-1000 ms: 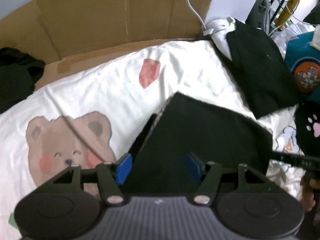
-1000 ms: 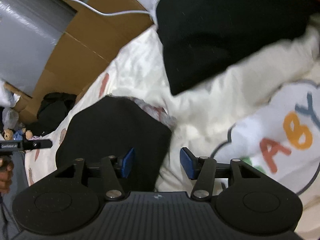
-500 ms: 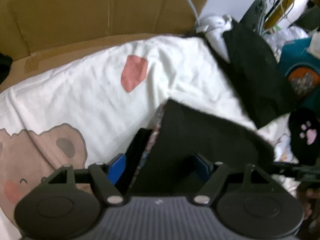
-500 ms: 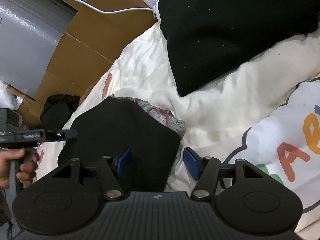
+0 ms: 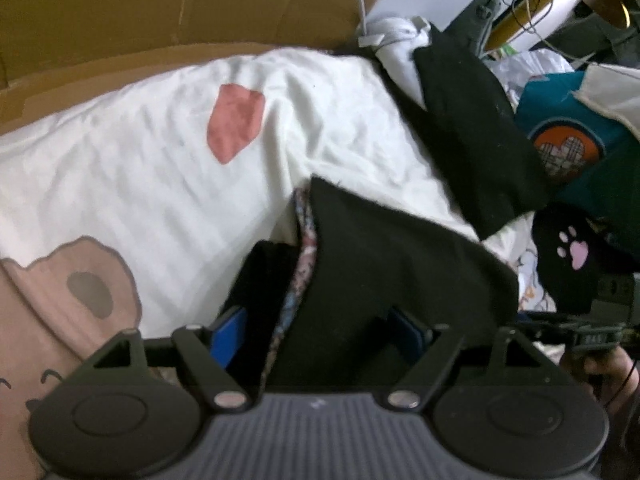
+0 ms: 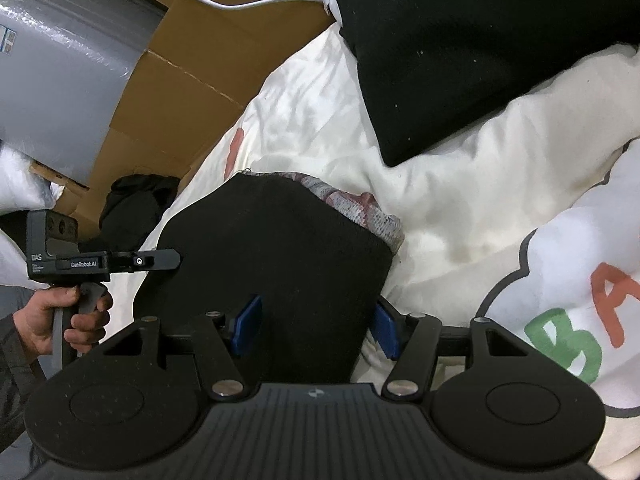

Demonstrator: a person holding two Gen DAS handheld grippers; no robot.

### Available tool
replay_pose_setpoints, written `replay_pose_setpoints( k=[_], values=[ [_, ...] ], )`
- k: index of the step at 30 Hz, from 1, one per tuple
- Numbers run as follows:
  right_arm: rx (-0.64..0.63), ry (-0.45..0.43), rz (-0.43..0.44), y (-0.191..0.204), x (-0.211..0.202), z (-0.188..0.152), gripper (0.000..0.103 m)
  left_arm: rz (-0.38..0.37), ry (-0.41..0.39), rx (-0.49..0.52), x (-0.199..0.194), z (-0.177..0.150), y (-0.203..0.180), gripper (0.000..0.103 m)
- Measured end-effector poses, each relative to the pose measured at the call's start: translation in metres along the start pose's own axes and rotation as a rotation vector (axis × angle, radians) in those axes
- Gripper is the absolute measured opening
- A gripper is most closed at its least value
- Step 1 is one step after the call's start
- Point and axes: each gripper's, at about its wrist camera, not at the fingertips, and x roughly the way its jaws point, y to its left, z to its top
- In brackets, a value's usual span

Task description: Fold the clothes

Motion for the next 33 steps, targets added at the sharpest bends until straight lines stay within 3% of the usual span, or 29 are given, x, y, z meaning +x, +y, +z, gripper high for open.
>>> replay_pose_setpoints(
  k=[3, 19, 22, 27, 33],
  values=[
    [0.0, 0.001, 0.004, -0.001, 0.0, -0.001, 0.063, 0.011, 0.016, -0.003, 0.011, 0.001, 0.005, 0.085],
    [-0.027, 0.0, 0.005, -0.002, 0.005, -0.001, 0.062, 0.122, 0.088, 0.074, 0.031, 0.009, -0.008, 0.08],
    [-0.033, 0.003, -0.004, -0.002, 0.005, 0.0, 0.053, 0.133, 0.074, 0.059, 0.032, 0.007, -0.008, 0.08],
    [-0.025, 0.004, -0.007, -0.005, 0.007, 0.002, 0.05, 0.216, 0.063, 0.032, 0.035, 0.004, -0.021, 0.073],
    [-0.039, 0.003, -0.006, -0.003, 0.008, 0.002, 0.05, 0.25, 0.06, -0.004, 0.034, 0.003, -0.025, 0.064]
  ],
)
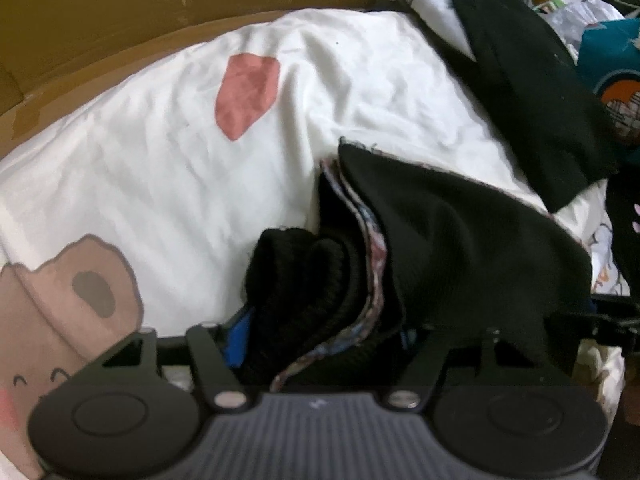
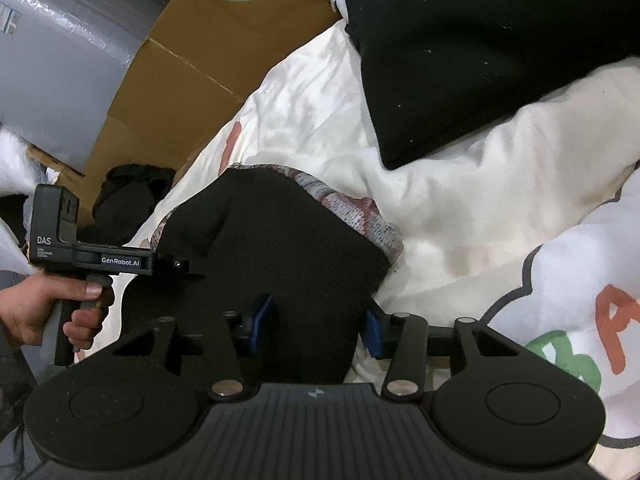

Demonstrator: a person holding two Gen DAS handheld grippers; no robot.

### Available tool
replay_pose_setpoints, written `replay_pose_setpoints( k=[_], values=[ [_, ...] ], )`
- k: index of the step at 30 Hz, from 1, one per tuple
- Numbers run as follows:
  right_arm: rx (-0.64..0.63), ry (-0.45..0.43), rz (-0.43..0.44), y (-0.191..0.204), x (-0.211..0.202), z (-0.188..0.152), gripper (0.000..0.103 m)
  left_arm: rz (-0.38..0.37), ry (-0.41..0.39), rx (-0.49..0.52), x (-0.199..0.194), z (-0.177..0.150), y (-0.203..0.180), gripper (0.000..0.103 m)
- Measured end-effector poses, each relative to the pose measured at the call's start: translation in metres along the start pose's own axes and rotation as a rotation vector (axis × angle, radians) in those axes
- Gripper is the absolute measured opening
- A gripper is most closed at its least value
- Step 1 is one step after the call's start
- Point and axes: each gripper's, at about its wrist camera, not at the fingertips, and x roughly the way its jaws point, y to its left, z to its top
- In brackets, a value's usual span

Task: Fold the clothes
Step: 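Lift the folded shorts with both tools and carry them off the bed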

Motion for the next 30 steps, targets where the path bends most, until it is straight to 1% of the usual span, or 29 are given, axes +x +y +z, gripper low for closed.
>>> replay_pose_setpoints(
  k=[2, 3, 5, 8, 10, 12, 19, 22, 24, 27, 30],
  values=[
    [0.051, -0.005, 0.031, -0.007, 0.0, 0.001, 0.024, 0.02, -0.005, -0.008, -0.002, -0.002, -0.003, 0.058],
    [0.062, -0.008, 0.037, -0.009, 0.0, 0.001, 0.023, 0.028, -0.009, -0.014, -0.003, -0.004, -0.006, 0.055],
    [0.058, -0.015, 0.042, -0.008, -0.002, 0.001, 0.018, 0.044, -0.019, -0.033, -0.007, -0.006, -0.01, 0.051],
    [0.018, -0.04, 0.044, 0.002, -0.01, 0.0, 0.016, 0.083, -0.031, -0.047, -0.015, -0.006, -0.02, 0.045],
    [0.014, -0.043, 0.047, 0.006, -0.014, 0.0, 0.014, 0.11, -0.034, -0.031, -0.022, -0.005, -0.028, 0.041],
    [0.027, -0.042, 0.066, 0.011, -0.021, 0.002, 0.012, 0.121, -0.037, -0.02, -0.029, -0.004, -0.034, 0.037],
    [0.014, -0.06, 0.072, 0.039, -0.04, 0.001, 0.011, 0.149, -0.078, -0.028, -0.069, -0.015, -0.045, 0.034],
    [0.0, -0.078, 0.087, 0.052, -0.048, -0.001, 0.01, 0.19, -0.124, -0.022, -0.085, -0.021, -0.049, 0.031],
    [-0.041, -0.081, 0.093, 0.067, -0.053, -0.003, 0.01, 0.205, -0.149, -0.028, -0.095, -0.026, -0.05, 0.031],
    [-0.085, -0.083, 0.099, 0.085, -0.063, -0.003, 0.01, 0.211, -0.194, -0.066, -0.114, -0.037, -0.047, 0.03],
    [-0.123, -0.09, 0.107, 0.103, -0.075, -0.001, 0.01, 0.209, -0.251, -0.125, -0.139, -0.051, -0.041, 0.03]
  ],
)
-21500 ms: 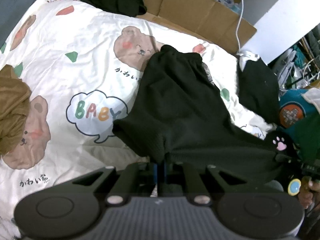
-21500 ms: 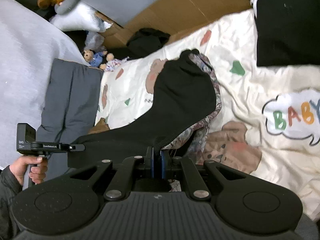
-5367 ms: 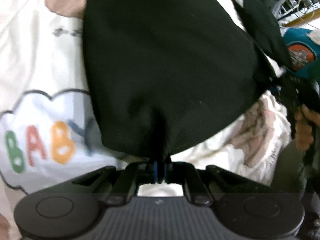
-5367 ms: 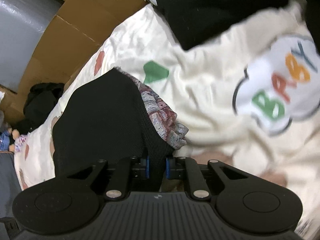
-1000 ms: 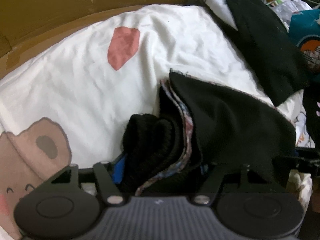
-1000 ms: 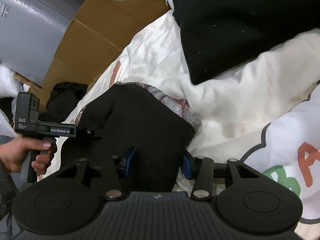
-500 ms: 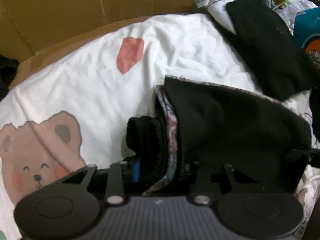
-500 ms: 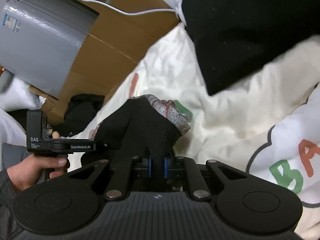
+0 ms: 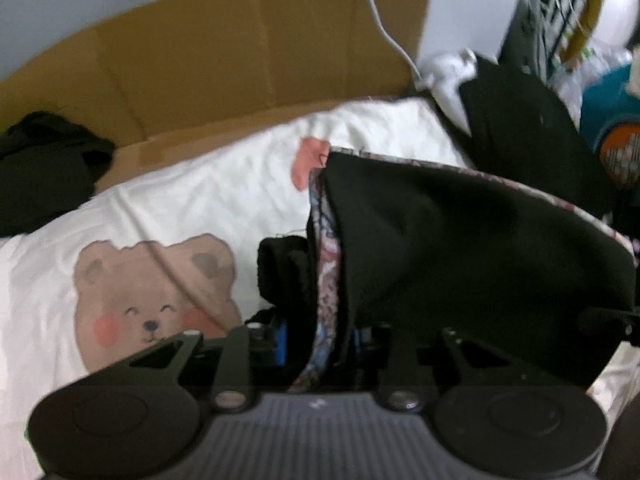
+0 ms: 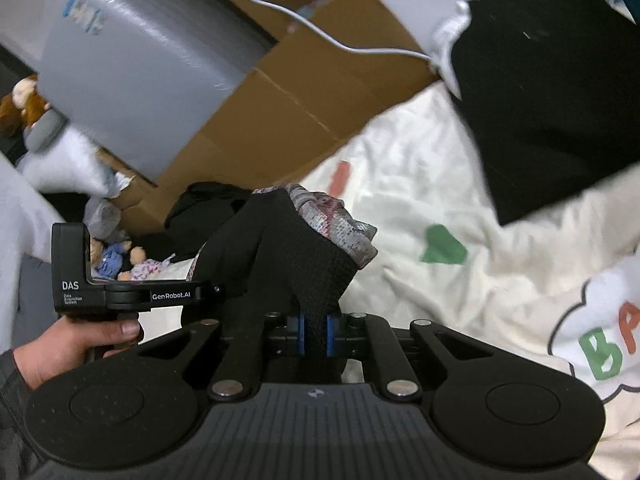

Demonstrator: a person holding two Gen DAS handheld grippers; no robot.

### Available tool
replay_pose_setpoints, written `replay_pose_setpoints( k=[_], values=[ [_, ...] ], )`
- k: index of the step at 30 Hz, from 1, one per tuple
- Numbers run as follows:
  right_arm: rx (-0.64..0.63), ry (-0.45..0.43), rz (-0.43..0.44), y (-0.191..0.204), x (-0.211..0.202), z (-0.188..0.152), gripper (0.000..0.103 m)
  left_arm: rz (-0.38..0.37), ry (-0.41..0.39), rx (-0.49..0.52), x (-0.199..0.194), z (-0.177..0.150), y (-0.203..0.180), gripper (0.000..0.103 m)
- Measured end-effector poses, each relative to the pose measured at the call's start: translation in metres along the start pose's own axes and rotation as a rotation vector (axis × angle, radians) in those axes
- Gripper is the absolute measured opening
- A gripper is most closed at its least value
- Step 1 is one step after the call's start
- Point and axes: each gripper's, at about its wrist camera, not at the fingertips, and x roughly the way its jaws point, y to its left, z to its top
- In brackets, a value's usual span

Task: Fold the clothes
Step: 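Lift the folded shorts with both tools and carry them off the bed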

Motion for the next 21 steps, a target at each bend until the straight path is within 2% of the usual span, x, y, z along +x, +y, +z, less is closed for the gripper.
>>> replay_pose_setpoints(
  k=[7, 13, 21],
  values=[
    [-0.113, -0.017, 0.008, 0.051, -0.021, 0.009, 0.01, 0.007, -0.123, -0.127, -0.055, -0.018, 0.019, 0.029],
    [-0.196, -0.045, 0.006, 0.086, -0.04, 0.013, 0.01, 0.007, -0.19, -0.199, -0.095, -0.029, 0.027, 0.029],
    [-0.277, -0.079, 0.0, 0.131, -0.07, 0.013, 0.01, 0.042, -0.256, -0.268, -0.149, -0.041, 0.025, 0.029]
  ],
)
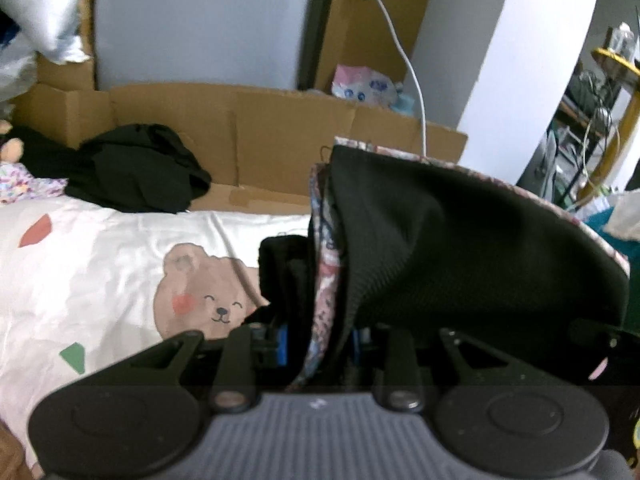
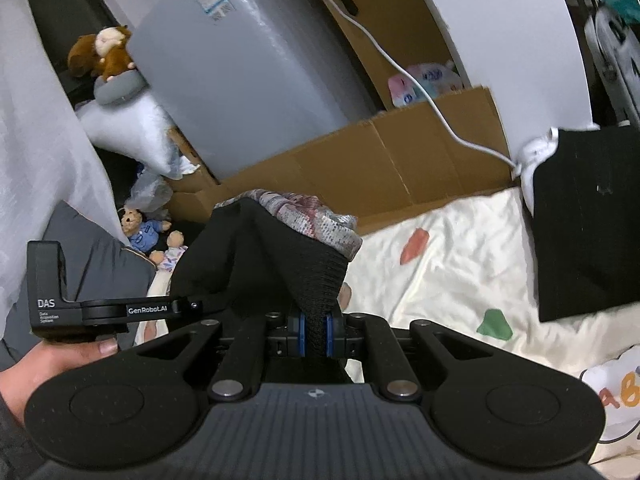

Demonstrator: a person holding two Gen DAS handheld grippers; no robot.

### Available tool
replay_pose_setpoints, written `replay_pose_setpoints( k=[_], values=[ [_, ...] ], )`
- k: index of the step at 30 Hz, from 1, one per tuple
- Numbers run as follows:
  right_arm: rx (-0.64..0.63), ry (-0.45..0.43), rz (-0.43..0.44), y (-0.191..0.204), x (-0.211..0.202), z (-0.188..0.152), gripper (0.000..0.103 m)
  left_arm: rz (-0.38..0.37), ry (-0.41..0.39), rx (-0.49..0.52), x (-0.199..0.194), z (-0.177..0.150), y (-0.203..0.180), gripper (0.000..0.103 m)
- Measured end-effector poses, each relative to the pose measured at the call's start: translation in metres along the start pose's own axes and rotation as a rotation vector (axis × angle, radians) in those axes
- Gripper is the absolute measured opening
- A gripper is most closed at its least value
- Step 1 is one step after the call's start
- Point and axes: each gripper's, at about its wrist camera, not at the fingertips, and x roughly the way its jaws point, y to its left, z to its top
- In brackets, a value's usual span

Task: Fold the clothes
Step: 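Lift the folded shorts with both tools and carry them off the bed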

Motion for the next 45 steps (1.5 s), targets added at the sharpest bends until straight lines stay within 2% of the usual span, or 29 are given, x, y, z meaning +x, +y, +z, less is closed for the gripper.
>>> replay_pose_setpoints(
  k=[13, 18, 26, 31, 40, 45],
  values=[
    [-0.065, -0.03, -0.019, 0.05, -0.023, 0.018, 0.01, 0.105, -0.074, -0.089, -0.075, -0.021, 0.004, 0.029],
    [-0.097, -0.034, -0.025, 0.067, -0.031, 0.016, 0.01, 0.093, -0.109, -0.151, -0.095, -0.036, 0.015, 0.029],
    [-0.199, -0.037, -0.028, 0.09, -0.038, 0.012, 0.009, 0.096, -0.123, -0.187, -0.101, -0.042, 0.022, 0.029],
    [-0.194, -0.057, -0.067, 0.089, -0.039, 0.012, 0.009, 0.065, -0.14, -0.25, -0.096, -0.042, 0.018, 0.029],
    [-0.17, -0.084, -0.118, 0.069, -0.053, 0.018, 0.009, 0.055, -0.134, -0.17, -0.088, -0.039, -0.016, 0.029],
    [-0.174, -0.097, -0.165, 0.045, -0.064, 0.034, 0.009, 0.038, -0.14, -0.152, -0.074, -0.037, -0.05, 0.029]
  ],
)
